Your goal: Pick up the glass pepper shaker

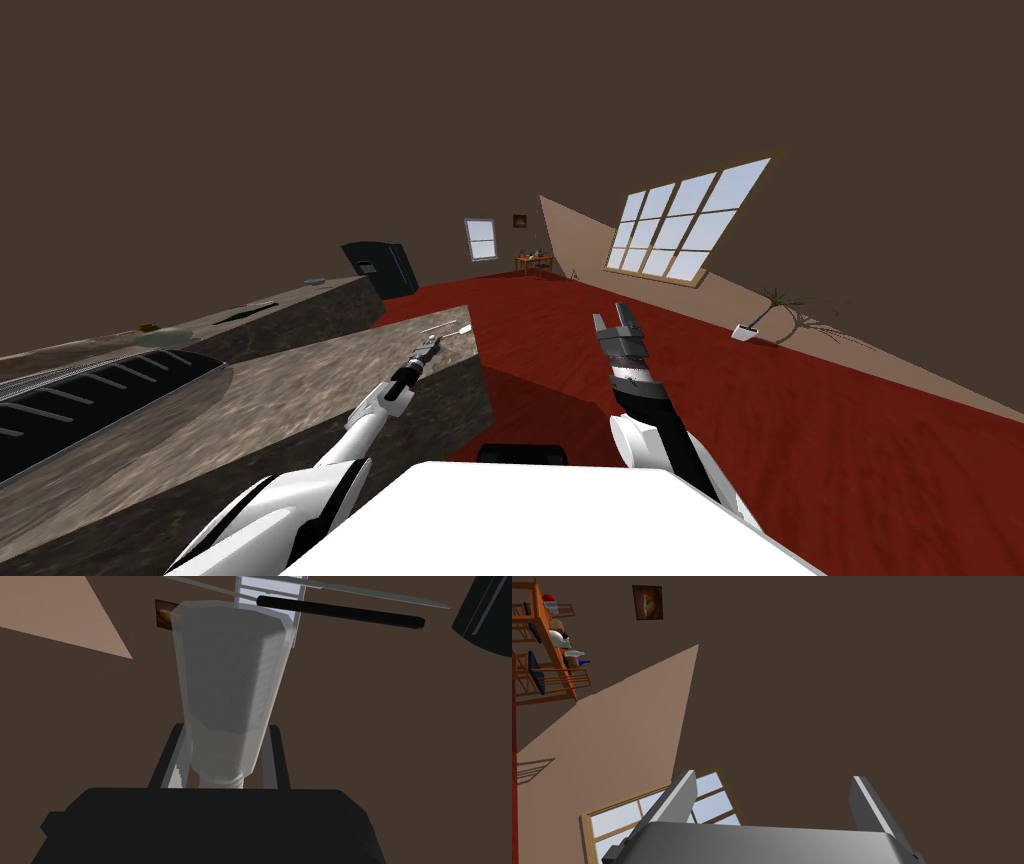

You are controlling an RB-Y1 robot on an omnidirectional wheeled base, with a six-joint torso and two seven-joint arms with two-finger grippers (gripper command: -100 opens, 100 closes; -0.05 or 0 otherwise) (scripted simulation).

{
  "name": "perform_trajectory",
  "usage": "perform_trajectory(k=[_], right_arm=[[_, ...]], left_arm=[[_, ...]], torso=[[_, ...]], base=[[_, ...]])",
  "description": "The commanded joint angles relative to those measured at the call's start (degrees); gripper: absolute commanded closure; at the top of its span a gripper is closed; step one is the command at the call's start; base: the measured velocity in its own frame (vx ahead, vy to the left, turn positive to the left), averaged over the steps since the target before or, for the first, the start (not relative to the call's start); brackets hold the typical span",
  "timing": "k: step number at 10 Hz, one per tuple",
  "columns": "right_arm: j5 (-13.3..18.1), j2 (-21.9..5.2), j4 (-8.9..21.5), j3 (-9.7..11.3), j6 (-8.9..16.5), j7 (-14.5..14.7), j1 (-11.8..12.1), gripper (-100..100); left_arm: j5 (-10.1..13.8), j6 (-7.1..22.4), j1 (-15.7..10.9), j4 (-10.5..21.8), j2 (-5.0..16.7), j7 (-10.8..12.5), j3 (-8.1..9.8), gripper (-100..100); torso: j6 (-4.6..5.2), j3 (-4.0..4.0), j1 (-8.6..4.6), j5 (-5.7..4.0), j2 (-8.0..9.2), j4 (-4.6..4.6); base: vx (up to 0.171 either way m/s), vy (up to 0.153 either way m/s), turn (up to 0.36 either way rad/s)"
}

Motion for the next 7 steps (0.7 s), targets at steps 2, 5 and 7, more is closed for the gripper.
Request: perform_trajectory(k=[2, 5, 7], right_arm=[[0.00, 0.00, 0.00, 0.00, 0.00, 0.00, 0.00, 0], [0.00, 0.00, 0.00, 0.00, 0.00, 0.00, 0.00, 0], [0.00, 0.00, 0.00, 0.00, 0.00, 0.00, -0.01, 0]], left_arm=[[-1.00, 0.91, 4.40, -5.34, -1.27, 0.60, 0.20, 100], [-1.97, 2.31, 8.61, -9.88, -2.47, 1.42, 0.28, 100], [-2.93, 3.71, 10.91, -13.21, -3.68, 2.24, 0.36, 100]], torso=[[-0.05, -0.07, 0.08, 0.10, -0.03, -0.12], [-0.11, -0.38, 0.32, 0.54, -0.18, -0.59], [-0.14, -0.37, 0.31, 0.66, -0.02, -0.70]], base=[[0.063, 0.026, 0.023], [0.058, 0.023, 0.012], [0.023, 0.009, 0.016]])
